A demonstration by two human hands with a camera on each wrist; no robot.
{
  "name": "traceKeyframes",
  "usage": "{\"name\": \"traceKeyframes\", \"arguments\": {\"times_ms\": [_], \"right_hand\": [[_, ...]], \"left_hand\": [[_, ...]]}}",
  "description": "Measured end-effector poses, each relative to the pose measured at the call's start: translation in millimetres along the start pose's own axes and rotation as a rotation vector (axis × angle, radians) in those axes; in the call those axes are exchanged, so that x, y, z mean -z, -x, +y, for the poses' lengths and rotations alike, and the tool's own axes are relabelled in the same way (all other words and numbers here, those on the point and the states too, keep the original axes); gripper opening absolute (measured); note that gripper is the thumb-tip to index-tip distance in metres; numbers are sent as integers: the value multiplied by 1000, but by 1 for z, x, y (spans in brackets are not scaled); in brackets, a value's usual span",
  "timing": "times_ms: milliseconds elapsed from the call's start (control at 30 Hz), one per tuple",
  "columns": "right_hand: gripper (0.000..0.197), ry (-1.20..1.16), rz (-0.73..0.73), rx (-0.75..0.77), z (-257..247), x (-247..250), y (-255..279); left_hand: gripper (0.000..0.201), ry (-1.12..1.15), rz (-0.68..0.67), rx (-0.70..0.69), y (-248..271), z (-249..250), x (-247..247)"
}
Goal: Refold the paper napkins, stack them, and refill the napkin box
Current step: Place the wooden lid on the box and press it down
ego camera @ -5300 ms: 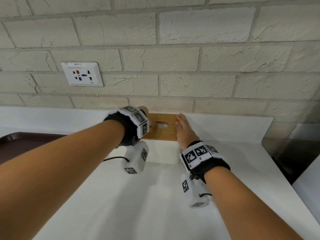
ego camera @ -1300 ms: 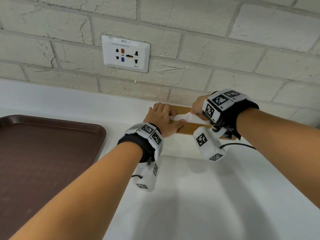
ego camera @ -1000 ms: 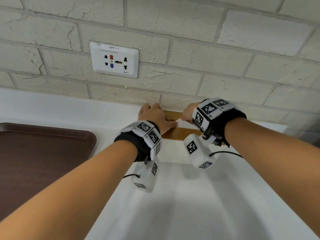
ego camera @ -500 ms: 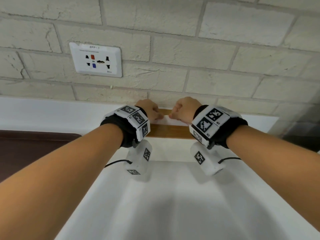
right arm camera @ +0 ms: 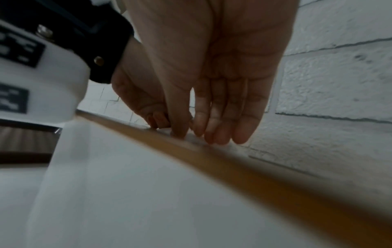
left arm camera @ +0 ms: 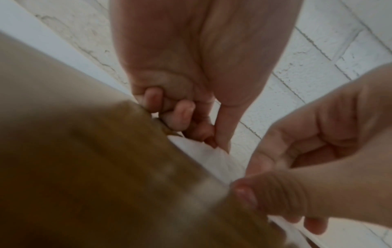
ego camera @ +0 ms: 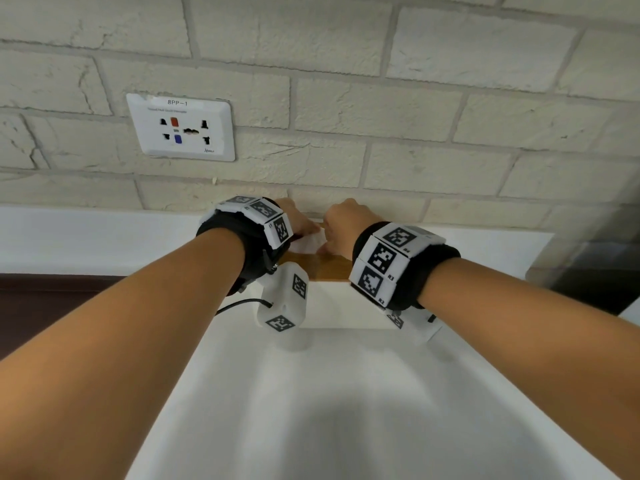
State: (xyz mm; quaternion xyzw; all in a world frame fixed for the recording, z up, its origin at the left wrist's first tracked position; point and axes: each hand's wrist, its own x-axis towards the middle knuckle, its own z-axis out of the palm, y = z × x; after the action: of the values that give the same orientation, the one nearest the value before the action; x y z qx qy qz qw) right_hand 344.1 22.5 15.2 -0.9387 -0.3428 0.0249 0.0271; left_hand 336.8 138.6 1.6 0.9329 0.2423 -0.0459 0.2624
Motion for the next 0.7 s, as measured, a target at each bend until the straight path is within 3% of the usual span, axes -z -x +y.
{"name": "traceKeyframes", "arguments": {"times_ms": [267, 433, 600, 700], "right_hand": [[40, 19, -20, 75, -7, 6, 3], [28, -177, 32, 22, -1, 7, -8], [28, -380, 16, -80, 3, 14, -13], [29, -408, 42, -100, 3, 13, -14]], "left_hand": [[28, 35, -12, -69, 3, -8, 1], [13, 187, -13, -102, 24, -7, 12], [41, -44, 78, -163, 47, -6, 5], [40, -83, 155, -174, 48, -9, -1]]}}
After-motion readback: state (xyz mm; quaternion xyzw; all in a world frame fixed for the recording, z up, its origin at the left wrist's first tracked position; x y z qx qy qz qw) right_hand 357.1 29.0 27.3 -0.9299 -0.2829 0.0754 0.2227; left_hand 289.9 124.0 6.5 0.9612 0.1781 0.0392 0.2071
